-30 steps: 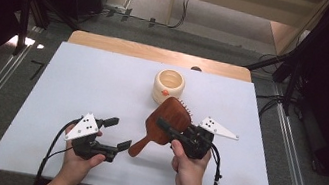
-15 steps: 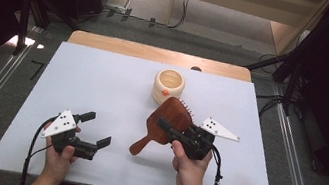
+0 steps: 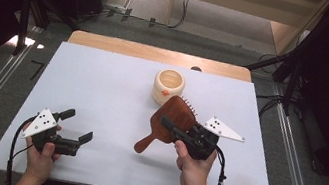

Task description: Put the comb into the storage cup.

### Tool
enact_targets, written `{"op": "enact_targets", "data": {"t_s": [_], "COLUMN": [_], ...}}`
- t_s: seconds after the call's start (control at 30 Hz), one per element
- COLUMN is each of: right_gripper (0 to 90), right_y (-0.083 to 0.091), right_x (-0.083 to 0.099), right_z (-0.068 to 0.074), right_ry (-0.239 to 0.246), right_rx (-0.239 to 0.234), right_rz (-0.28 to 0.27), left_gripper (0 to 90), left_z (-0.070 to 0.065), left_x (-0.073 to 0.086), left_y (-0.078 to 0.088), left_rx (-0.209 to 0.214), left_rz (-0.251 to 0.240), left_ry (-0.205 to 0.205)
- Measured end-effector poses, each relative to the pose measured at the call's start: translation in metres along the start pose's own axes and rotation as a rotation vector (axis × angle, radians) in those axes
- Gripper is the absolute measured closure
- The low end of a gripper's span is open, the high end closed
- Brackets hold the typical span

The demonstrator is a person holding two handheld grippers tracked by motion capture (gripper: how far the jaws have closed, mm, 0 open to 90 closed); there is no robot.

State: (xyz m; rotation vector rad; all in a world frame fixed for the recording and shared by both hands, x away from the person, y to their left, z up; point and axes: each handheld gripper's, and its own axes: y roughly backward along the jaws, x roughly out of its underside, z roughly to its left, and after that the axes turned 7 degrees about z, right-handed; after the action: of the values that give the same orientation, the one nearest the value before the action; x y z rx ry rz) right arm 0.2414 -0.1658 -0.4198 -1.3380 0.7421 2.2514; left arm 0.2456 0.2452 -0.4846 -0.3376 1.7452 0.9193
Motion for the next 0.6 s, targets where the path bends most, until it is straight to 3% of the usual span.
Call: {"op": "enact_targets", "data": {"t_s": [0.6], "right_gripper": [53.3], "right_y": [0.005], "right_x": [-0.010], "right_z": [-0.003], "right_ry": [0.017], "right_rx": [0.024], "right_rz": [-0.008], "left_gripper": [0.0], "left_z": [0.021], "left_x": [0.009], "left_y": [0.031], "left_rx": [-0.078], "left_rz": [-0.033], "left_ry": [0.007]}}
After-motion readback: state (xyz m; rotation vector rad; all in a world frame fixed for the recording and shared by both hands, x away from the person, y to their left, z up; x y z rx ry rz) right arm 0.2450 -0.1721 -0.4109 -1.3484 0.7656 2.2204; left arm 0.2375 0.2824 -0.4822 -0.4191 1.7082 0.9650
